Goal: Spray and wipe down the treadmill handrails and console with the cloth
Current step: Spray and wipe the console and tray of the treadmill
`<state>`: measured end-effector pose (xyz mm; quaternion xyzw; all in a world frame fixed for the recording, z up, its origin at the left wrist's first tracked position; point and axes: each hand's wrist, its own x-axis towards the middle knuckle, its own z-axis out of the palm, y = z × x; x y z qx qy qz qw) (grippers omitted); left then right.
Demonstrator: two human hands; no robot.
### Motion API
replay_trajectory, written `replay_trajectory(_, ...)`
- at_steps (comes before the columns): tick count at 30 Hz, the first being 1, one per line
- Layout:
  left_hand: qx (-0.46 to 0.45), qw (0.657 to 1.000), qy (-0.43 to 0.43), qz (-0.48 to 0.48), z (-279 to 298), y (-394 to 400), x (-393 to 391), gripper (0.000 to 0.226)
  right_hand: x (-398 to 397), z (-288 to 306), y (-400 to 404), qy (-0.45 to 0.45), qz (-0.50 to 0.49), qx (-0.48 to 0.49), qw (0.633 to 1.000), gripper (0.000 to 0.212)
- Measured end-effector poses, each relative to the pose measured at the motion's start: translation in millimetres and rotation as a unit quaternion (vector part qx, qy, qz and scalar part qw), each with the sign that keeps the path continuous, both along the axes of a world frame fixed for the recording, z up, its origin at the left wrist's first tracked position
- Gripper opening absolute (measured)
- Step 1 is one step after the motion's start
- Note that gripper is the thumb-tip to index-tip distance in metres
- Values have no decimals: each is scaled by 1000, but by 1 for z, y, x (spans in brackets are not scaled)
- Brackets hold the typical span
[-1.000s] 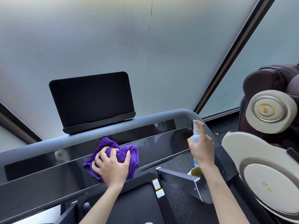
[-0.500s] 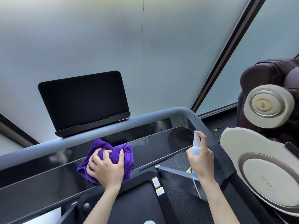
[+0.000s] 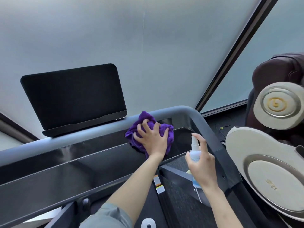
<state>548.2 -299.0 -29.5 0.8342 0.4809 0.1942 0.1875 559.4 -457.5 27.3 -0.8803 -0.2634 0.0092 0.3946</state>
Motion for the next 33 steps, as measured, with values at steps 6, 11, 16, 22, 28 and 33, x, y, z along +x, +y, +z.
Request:
replay_trajectory(6,55,994,-46,80,-13,45,-82,35,11,-2,15,12,30,14,999,65)
replay_trajectory(11,55,979,-54,191,-15,50,-103,48,12,-12,30,29,48,35,998,65)
replay_trajectory(16,60,998,-32,8,-8,15,-15,35,17,-18,19,35,26,25,999,64)
replay_trajectory(22,85,993,-30,-80,-6,5,37,26,27,-21,-10,44,-16,29,998,62)
replay_trajectory(28,66,998,-25,-5,-10,36,-68,24,19,-15,-3,35,11,36,999,65)
replay_trajectory(33,15,976,-20,216,-17,71,-174,44,9,-10,22,20,54,56,997,66)
